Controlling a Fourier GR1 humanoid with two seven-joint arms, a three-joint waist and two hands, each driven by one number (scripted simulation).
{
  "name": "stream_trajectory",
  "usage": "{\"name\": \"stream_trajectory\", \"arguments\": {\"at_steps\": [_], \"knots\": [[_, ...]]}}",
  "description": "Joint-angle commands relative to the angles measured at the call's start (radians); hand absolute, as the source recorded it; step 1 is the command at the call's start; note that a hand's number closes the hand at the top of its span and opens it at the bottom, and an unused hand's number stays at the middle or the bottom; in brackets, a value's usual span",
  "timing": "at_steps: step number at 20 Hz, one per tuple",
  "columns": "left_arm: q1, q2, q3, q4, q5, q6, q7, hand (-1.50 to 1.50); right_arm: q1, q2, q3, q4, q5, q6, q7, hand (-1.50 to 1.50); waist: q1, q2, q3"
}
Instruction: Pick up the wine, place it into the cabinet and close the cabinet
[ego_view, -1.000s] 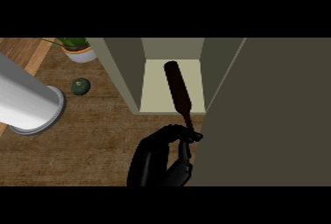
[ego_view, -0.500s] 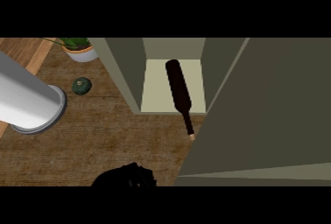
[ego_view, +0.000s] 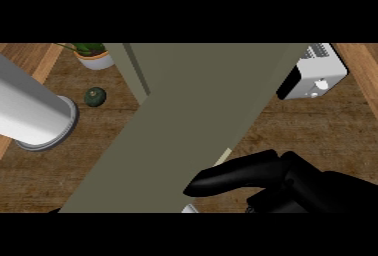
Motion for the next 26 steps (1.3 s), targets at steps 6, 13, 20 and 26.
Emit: {"name": "stream_trajectory", "arguments": {"at_steps": [6,13,20,26], "knots": [[0.209,0.201,0.355,0.005,0.218,-0.275,-0.102,1.50,-0.186,0.099,0.210,0.135,0.053,-0.079,0.031,1.50,0.014,-0.008,-0.007],[0.271,0.277,0.508,0.079,0.325,-0.495,-0.100,1.50,-0.375,0.101,0.349,0.474,0.140,-0.264,-0.165,1.50,0.027,-0.004,-0.006],[0.315,0.311,0.621,0.167,0.402,-0.671,-0.100,1.50,-0.532,0.101,0.253,0.813,0.100,-0.306,-0.332,1.50,0.037,0.003,-0.005],[0.273,0.330,0.678,0.151,0.479,-0.652,-0.035,1.50,-0.652,0.101,0.174,1.100,-0.005,-0.318,-0.458,1.50,0.038,0.009,-0.004]]}}
